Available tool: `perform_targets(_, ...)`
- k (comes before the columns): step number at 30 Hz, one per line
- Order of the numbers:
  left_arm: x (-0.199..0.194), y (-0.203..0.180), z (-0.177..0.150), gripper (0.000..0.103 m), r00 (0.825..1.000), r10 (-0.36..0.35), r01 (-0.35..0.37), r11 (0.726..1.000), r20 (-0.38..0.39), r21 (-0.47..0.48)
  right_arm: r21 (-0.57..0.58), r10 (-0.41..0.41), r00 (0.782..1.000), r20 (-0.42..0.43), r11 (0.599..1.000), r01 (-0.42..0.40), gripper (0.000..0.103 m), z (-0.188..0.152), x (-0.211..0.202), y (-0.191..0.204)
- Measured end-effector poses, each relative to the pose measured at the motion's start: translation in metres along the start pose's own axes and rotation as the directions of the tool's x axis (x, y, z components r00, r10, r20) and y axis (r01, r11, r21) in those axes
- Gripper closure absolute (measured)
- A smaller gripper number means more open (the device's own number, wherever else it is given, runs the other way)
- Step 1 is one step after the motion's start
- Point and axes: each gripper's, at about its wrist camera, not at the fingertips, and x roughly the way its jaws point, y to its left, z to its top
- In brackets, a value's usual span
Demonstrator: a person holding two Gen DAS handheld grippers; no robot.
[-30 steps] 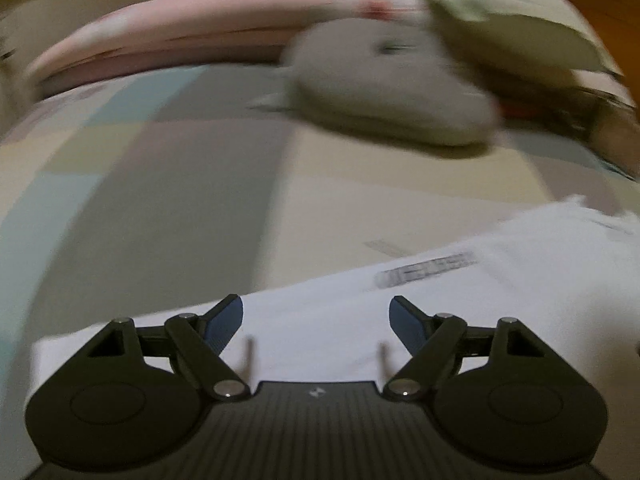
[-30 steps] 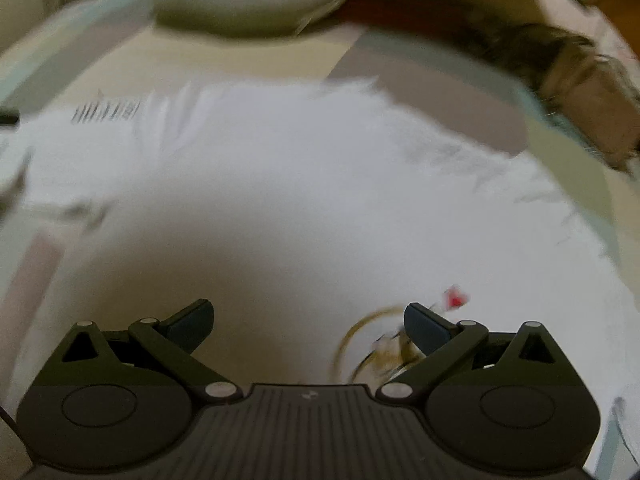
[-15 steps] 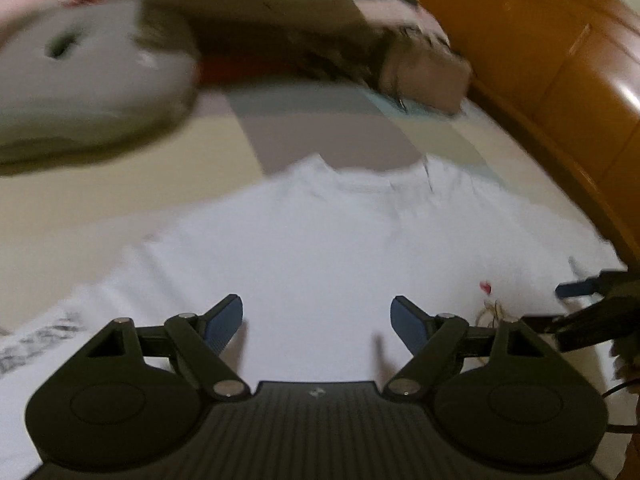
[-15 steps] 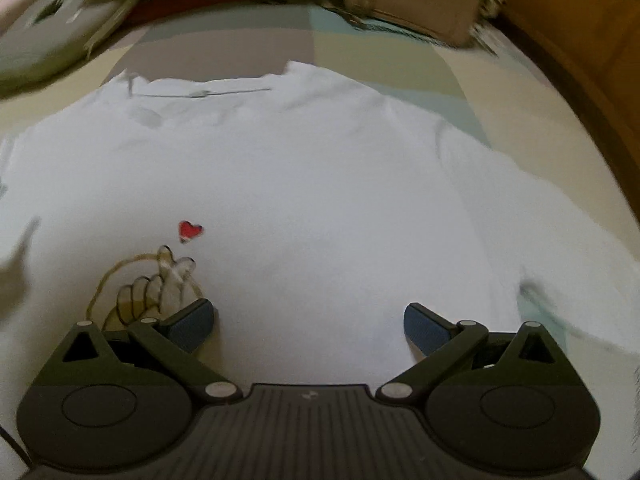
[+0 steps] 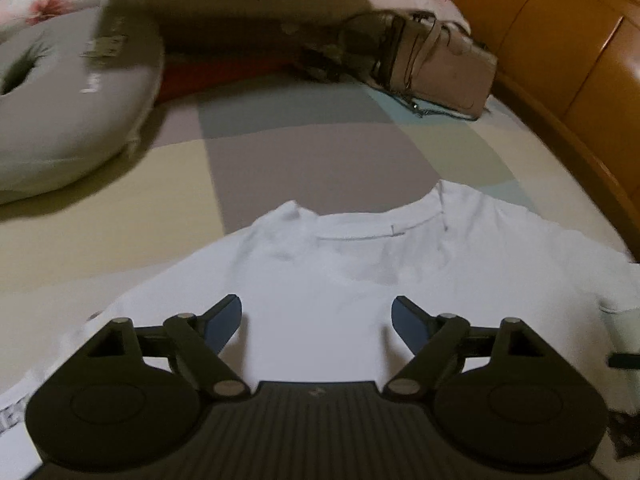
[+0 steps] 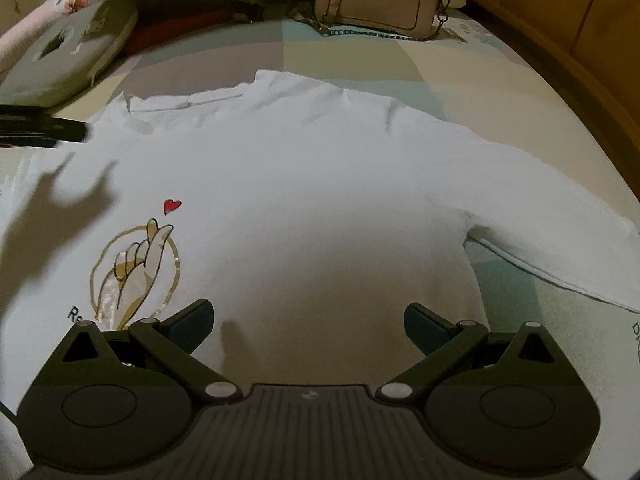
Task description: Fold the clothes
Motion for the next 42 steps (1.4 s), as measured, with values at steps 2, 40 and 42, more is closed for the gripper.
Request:
perform_targets(2,0.017,-0.003,0.006,0.021,1.0,0.029,-0.029,1.0,-0.011,-0.01,0.009,0.012,1.0,0.002,1.0,-0.012,0.0,0.0,-0.002,-0.003)
perform_targets(40,-0.125,-0.04,-0.105,0.014,0.934,0.355,-0.35,0.933,-0.045,0.087,-0.227,0.266,0.957,0.118,0.945,-0.235,0.0,0.133,0.095,0.031)
perform_targets(42,-0.123,-0.038,-0.11,0.014,0.936,0.347,-0.345,0.937,-0.048,0.057,-0.247,0.275,0.955,0.113,0.939,-0.241,0.0,0.137,0.109,0.039)
